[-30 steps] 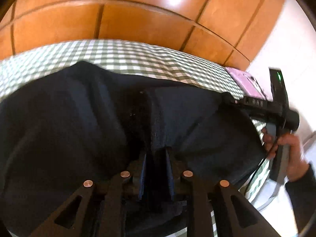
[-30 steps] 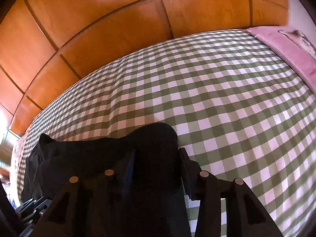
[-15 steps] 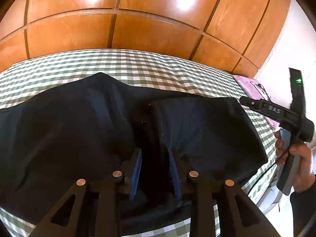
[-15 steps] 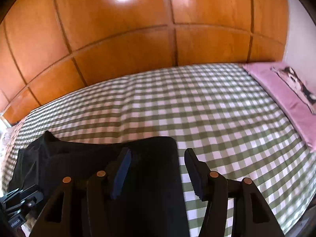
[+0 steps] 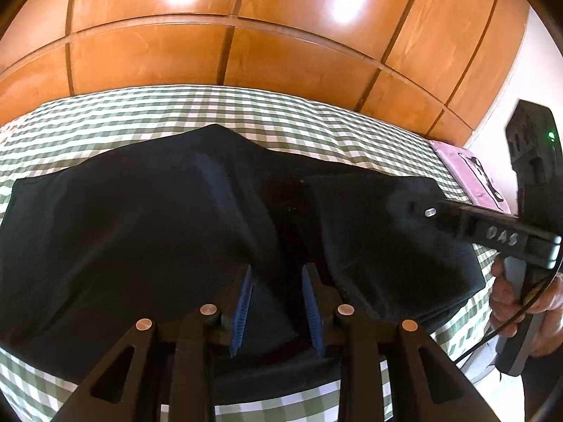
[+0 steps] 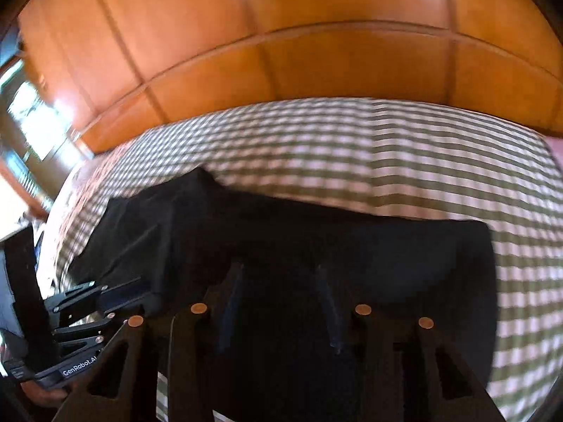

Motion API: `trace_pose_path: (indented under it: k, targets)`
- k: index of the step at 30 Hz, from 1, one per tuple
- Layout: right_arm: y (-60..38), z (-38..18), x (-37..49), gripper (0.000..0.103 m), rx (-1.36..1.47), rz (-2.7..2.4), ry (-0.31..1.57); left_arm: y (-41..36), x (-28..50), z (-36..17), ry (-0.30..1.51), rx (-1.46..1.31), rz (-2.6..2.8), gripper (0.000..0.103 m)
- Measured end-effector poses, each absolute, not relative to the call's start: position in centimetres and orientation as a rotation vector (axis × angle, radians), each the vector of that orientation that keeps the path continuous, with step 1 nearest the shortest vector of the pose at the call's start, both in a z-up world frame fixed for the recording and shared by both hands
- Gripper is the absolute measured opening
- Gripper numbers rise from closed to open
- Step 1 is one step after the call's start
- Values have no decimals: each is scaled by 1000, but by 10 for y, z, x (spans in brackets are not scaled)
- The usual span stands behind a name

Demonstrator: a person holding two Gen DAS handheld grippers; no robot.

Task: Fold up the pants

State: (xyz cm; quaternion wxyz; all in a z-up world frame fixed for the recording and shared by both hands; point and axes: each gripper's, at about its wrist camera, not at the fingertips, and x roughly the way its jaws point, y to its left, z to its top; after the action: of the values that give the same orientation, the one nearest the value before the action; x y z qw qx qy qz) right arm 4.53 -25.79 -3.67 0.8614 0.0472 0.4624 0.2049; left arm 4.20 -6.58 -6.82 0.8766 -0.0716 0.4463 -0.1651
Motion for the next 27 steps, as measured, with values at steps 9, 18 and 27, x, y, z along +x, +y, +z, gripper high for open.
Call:
trace_pose_path:
  k: [9, 18, 27]
  targets:
    - [-236, -31, 70, 48, 91, 465, 985, -49, 40, -72, 964, -249, -385, 32]
    - [-197, -49, 92, 41, -154, 508, 1049, -44, 25, -64, 916, -376, -512, 37]
    - [-184, -81, 120, 33, -190, 472, 1074, -84, 33, -93, 1043, -207, -521, 40]
